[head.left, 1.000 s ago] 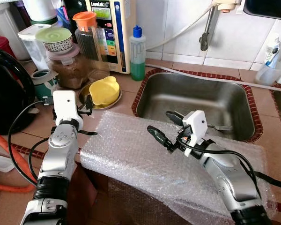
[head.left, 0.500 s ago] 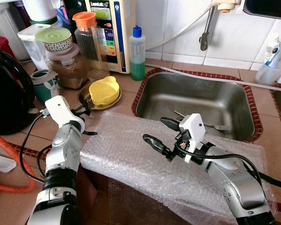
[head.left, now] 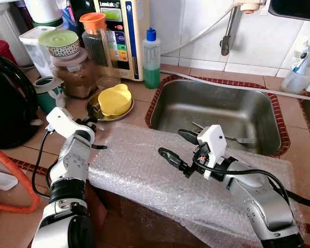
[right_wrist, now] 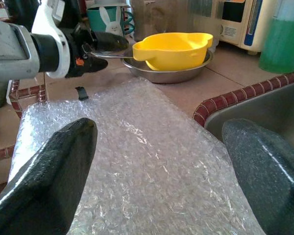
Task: Kitchen organization
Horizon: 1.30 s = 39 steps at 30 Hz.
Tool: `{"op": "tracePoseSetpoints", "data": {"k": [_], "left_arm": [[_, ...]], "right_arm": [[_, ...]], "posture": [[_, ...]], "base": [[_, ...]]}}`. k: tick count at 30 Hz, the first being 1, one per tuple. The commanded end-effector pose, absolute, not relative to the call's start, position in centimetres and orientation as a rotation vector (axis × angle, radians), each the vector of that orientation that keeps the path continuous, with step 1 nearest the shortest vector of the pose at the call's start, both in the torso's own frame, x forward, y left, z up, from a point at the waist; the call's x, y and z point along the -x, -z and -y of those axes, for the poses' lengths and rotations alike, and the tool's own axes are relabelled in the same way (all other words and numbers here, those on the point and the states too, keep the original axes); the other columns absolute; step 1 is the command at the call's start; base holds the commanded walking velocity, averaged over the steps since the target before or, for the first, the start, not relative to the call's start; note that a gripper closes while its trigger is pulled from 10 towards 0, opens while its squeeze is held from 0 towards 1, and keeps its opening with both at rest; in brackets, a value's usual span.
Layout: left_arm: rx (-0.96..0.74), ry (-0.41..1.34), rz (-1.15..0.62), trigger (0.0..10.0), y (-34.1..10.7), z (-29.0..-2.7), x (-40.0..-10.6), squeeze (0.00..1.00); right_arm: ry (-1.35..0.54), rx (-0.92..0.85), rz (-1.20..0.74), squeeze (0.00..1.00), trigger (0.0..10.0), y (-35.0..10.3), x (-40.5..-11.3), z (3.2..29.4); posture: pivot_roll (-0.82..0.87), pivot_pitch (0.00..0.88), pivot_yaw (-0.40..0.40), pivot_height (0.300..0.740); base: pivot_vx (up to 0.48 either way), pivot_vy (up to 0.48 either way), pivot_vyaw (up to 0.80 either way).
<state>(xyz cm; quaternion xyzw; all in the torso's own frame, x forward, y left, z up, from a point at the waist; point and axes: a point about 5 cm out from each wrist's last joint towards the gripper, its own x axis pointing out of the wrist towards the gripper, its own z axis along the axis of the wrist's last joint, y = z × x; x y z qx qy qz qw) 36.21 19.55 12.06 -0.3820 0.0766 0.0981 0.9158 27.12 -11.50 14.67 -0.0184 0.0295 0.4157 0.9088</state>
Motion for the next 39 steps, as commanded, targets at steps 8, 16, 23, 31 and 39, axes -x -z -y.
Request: {"op": "tracePoseSetpoints", "data": {"k": [8, 16, 23, 31, 39], "left_arm": [[0.841, -0.199, -0.167, 0.0, -12.3, -19.4, -36.5, 0.0], [0.844, -0.208, -0.152, 0.0, -12.4, -19.5, -36.4, 0.0], [0.827, -0.241, -0.112, 0.0, -12.8, -20.3, -36.3, 0.0], [0.824, -0.25, -0.1, 0.0, -12.8, -20.6, -36.3, 0.0], [0.808, -0.252, -0.087, 0.0, -13.0, -20.7, -36.2, 0.0]], "right_arm": [[-0.854, 0.048, -0.049, 1.0, 10.0, -15.1, -27.2, 11.4], [-0.843, 0.05, -0.052, 1.0, 10.0, -14.9, -27.4, 11.5], [-0.84, 0.052, -0.057, 1.0, 10.0, -14.8, -27.4, 11.6], [-0.834, 0.056, -0.058, 1.0, 10.0, -14.7, -27.7, 11.7], [-0.83, 0.059, -0.057, 1.0, 10.0, -14.6, -27.7, 11.6]], "posture": [[0.03, 0.031, 0.101, 0.74], [0.03, 0.031, 0.102, 0.74], [0.03, 0.031, 0.1, 0.74], [0.03, 0.027, 0.098, 0.74], [0.04, 0.023, 0.099, 0.74]], "base": [[0.0, 0.0, 0.0], [0.0, 0.0, 0.0], [0.0, 0.0, 0.0], [0.0, 0.0, 0.0], [0.0, 0.0, 0.0]]}}
